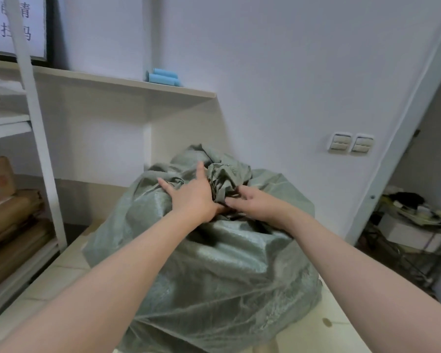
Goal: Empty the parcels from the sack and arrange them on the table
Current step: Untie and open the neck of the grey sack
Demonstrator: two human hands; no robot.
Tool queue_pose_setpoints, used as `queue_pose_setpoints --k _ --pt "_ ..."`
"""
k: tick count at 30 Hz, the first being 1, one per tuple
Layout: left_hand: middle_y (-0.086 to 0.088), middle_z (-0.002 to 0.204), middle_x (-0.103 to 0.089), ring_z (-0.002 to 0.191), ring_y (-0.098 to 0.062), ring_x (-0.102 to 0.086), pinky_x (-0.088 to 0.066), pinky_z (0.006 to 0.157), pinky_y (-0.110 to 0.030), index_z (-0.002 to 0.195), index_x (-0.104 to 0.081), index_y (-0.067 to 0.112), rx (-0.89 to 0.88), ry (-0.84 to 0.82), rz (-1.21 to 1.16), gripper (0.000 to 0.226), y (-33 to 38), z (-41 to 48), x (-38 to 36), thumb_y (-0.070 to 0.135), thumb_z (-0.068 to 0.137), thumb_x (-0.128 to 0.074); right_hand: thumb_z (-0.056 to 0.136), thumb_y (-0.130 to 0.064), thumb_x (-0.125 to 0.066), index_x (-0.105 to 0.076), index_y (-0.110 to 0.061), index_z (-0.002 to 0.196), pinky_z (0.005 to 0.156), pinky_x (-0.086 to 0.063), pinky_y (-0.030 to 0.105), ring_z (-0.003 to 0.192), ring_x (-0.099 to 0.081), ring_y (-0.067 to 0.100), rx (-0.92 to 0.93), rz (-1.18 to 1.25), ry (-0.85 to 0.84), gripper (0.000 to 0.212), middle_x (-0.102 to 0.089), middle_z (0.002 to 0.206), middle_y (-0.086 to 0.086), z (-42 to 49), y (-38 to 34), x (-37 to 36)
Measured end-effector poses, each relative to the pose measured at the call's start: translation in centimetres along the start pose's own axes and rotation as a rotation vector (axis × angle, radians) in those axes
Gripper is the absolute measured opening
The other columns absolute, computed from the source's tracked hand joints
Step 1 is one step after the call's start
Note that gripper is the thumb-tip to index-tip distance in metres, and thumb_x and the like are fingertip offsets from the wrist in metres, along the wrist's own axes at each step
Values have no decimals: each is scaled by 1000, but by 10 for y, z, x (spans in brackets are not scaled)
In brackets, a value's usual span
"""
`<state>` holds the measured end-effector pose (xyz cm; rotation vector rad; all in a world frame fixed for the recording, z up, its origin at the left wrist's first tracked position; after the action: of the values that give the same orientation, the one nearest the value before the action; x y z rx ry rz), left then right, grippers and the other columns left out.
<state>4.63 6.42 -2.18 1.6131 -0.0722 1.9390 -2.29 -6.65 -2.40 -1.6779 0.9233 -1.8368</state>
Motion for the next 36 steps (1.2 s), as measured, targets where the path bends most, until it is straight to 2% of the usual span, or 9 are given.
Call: queue_pose_setpoints --k 2,4,6,9,12,14,22,30,36 --pt "-4 114 -68 125 -30 -53 14 110 -66 155 1 14 17 12 27 109 -4 7 -7 60 80 -64 95 -37 -57 -55 -24 87 66 -43 21 71 -56 4 3 -134 104 15 -60 79 -10 -1 -2 -1" --pt "-3 117 -66 123 -31 -52 3 115 -62 152 -20 15 -14 24 80 91 -9 13 -14 55 82 -63 93 -44 -54 -60 -27 93 76 -43 24 81 -56 5 24 -269 261 18 -60 86 -12 -1 7 5" --pt "-4 125 -60 128 -32 -47 -4 116 -62 145 -34 21 -58 28 112 76 -15 17 -17 54 83 -63 85 -59 -52 -59 -28 121 101 -42 37 117 -52 15 -82 -423 452 48 -61 119 -6 2 29 20" --pt "-10 142 -40 137 -38 -29 4 112 -68 138 -42 29 -65 34 136 68 -24 20 -17 58 81 -63 80 -69 -56 -34 -16 145 108 -30 55 137 -26 33 -549 -568 548 87 -35 148 9 -11 68 47" --pt "-11 155 -26 143 -43 -18 6 106 -74 142 -35 35 -17 -70 113 71 -26 25 -18 57 82 -63 66 -73 -68 -18 -1 148 110 -32 52 136 -31 38 -760 -365 506 121 -30 149 20 -13 111 59" --pt "-6 143 -48 136 -38 -37 0 106 -76 142 -33 34 -1 -130 93 67 -24 28 -20 52 84 -61 53 -72 -77 -16 5 147 107 -40 46 132 -41 36 -752 -104 540 136 -37 147 20 -6 131 55" --pt "-4 112 -66 115 -35 -55 -18 112 -65 131 -42 32 82 -5 28 49 -12 30 -25 22 86 -60 91 -40 -61 -57 2 126 94 -45 35 120 -56 35 -701 -106 638 54 -58 132 19 6 143 72" --pt "-1 116 -66 112 -30 -57 -45 95 -41 129 -53 30 28 235 -353 56 52 22 -23 -1 83 -54 95 -27 -52 -59 -8 88 88 -54 45 91 -63 27 -427 543 804 22 -66 99 10 -1 147 114" --pt "13 99 -71 101 -21 -63 -52 90 -42 105 -60 41 -68 235 -672 46 119 38 -31 6 75 -59 101 -22 -43 -58 -11 74 76 -46 38 83 -58 27 -256 545 923 33 -61 83 7 -31 140 150"
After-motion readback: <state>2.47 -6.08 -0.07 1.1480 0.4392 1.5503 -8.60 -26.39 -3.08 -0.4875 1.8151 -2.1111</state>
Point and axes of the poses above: each hand's wrist, its own z-axis towards the middle knuckle, its own x-axis out of the back of the hand, y = z × x, the point moved 3 cm from there along z, towards the middle knuckle
